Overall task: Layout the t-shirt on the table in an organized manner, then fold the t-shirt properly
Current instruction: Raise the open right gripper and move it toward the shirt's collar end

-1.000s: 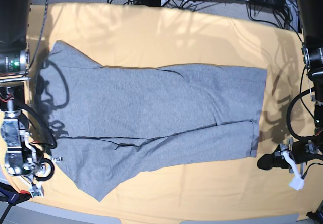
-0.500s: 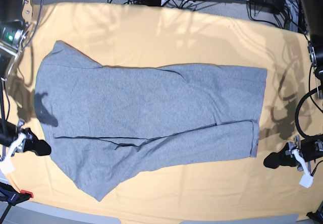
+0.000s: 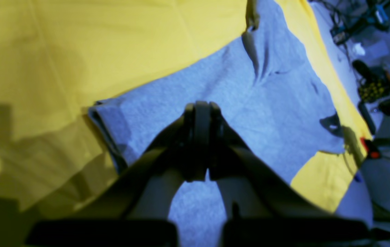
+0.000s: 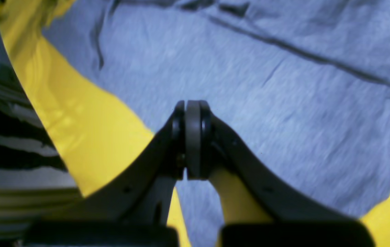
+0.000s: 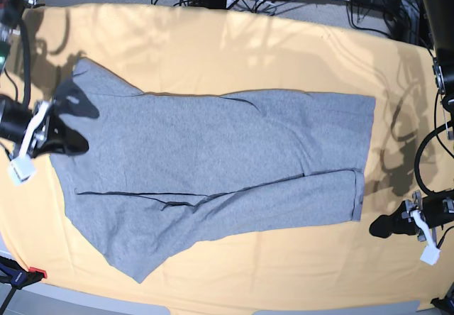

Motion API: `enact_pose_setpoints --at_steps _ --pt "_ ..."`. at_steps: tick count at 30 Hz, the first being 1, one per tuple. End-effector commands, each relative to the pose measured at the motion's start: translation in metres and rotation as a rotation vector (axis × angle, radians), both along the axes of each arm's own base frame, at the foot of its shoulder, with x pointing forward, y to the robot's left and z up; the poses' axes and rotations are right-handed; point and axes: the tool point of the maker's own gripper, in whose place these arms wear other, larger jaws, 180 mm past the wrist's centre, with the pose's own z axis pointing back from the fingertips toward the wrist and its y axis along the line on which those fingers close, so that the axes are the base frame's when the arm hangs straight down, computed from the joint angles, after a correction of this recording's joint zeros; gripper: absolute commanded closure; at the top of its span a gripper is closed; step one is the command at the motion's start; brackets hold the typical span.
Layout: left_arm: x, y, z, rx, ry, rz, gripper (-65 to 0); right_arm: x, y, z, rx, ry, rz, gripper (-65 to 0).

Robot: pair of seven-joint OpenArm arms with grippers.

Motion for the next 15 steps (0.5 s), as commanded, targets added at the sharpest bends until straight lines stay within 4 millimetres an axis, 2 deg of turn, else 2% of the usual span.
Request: enact_pose_setpoints --at_steps 1,10,15 --pt "0.008 0.005 0.028 -0.019 -0.076 0.013 0.0 -0.001 -0.002 0.015 -0.007 -0.051 0.008 0.0" --pt "0.008 0.006 0.029 -0.02 -0.078 0.015 0.0 -0.071 0.006 -0.034 -0.043 0.142 0.036 0.0" --pt "0.008 0.006 0.029 -0.02 -0.078 0.015 0.0 -0.095 0.01 -0.047 -0.049 0.212 0.052 0.0"
